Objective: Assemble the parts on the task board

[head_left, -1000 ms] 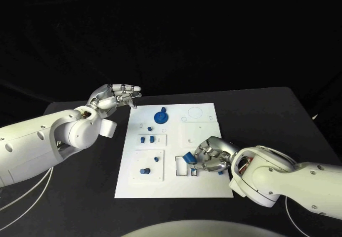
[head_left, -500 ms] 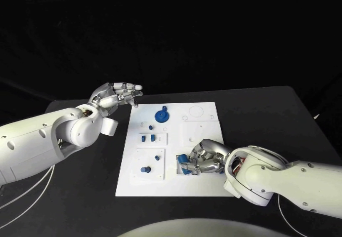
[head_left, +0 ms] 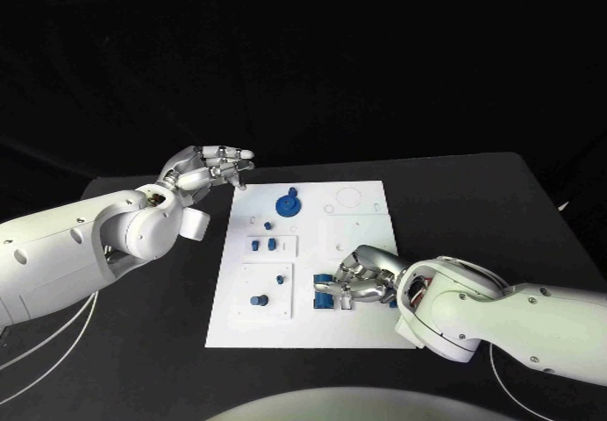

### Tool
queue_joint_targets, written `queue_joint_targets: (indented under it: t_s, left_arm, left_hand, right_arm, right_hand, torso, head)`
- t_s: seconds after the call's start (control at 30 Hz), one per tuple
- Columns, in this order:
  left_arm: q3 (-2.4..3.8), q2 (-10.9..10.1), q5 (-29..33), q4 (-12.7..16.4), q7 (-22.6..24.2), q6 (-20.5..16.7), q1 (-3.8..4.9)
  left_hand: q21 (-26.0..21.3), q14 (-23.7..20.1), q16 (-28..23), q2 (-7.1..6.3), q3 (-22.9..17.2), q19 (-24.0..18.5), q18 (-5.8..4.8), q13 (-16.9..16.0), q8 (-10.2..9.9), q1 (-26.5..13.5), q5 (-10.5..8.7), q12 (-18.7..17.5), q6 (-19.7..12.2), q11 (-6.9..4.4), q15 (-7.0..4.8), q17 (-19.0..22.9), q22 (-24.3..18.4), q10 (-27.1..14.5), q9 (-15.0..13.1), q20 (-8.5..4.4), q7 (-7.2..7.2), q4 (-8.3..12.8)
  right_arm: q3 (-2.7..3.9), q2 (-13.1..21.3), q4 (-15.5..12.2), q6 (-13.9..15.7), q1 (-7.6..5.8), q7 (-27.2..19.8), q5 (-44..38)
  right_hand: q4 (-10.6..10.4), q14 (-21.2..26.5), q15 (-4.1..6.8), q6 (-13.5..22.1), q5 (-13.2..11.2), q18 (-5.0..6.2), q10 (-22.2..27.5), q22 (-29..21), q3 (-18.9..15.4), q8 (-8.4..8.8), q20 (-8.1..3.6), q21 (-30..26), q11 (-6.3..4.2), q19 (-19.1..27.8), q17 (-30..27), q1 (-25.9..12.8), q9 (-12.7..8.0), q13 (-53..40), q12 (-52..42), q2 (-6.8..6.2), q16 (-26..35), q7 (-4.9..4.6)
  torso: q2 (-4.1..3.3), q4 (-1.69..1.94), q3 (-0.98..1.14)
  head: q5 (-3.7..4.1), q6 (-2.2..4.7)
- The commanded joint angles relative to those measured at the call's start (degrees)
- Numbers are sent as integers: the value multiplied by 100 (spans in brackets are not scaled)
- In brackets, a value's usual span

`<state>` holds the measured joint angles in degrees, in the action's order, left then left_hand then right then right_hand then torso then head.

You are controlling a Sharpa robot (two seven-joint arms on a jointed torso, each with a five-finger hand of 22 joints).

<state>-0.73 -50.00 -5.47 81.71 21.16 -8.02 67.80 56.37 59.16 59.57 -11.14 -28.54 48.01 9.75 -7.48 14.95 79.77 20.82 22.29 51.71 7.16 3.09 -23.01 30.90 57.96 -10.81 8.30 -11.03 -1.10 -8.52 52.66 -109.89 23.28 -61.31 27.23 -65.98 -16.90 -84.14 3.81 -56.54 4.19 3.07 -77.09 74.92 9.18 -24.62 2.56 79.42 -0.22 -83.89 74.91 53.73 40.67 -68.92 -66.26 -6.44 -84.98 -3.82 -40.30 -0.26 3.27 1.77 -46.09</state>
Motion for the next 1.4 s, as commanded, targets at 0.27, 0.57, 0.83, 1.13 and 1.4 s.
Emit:
queue_joint_targets:
  t_s: [0.27, 0.57, 0.83, 1.13, 1.4]
  left_arm:
    - [2, 4, -13, 4, 15, 86, 2]
    - [2, -4, -13, 3, 15, 78, 2]
    - [1, 5, -13, 0, 14, 81, 2]
    - [0, 5, -13, 4, 18, 87, 2]
    - [0, 3, -13, 13, 21, 83, 2]
  left_hand:
    - [-27, -46, -17, 56, 11, -35, 78, -7, -24, 2, 21, 34, -33, 6, -13, 9, -3, -53, 8, 17, -15, 36]
    - [-25, -46, -19, 59, 9, -36, 78, -7, -25, 2, 22, 35, -35, 7, -12, 9, -1, -56, 10, 16, -16, 39]
    - [-24, -47, -19, 60, 10, -36, 77, -7, -25, 1, 22, 35, -35, 8, -11, 10, 0, -57, 10, 17, -17, 40]
    - [-24, -47, -19, 60, 10, -36, 77, -7, -25, 1, 22, 35, -35, 8, -11, 10, 0, -57, 10, 17, -17, 40]
    - [-24, -47, -19, 60, 10, -36, 77, -7, -25, 1, 22, 35, -35, 8, -11, 10, 0, -57, 10, 17, -17, 40]
  right_arm:
    - [0, 49, -43, 47, 8, -57, -395]
    - [1, 413, -277, 218, -32, -341, -408]
    - [-2, 1090, -328, 207, -206, -542, -524]
    - [-20, 1638, -410, 176, -183, -462, -1142]
    - [-39, 1742, -434, 116, -16, -308, -1417]
  right_hand:
    - [13, -337, 31, 82, -7, -74, -25, 1150, -470, -64, -41, -33, -15, -244, 109, 75, 28, -55, 37, 160, -17, -1]
    - [60, -354, 33, 130, 650, -87, -56, 1189, -545, -50, -51, 13, -20, -271, 205, 1231, -12, -138, 48, 278, -56, 3]
    - [86, -355, -31, 312, 596, -71, 52, 1175, -424, 200, -2, -89, 59, -240, 250, 1942, -179, -70, 206, 183, -70, -98]
    - [29, -348, -50, 253, 583, -67, 68, 1173, -442, 246, 18, -109, 77, -234, 229, 1948, -226, -48, 245, 160, -61, -114]
    - [24, -346, -40, 142, 580, -67, 43, 1178, -482, 225, 19, -104, 59, -238, 229, 1885, -234, -64, 228, 153, -59, -87]
  torso:
    - [5, -1, -2]
    - [6, -16, -7]
    - [7, -20, -24]
    - [15, -47, -16]
    - [14, -44, -16]
  head:
    - [-10, -8]
    - [0, -3]
    - [104, 28]
    - [157, 35]
    - [171, 31]
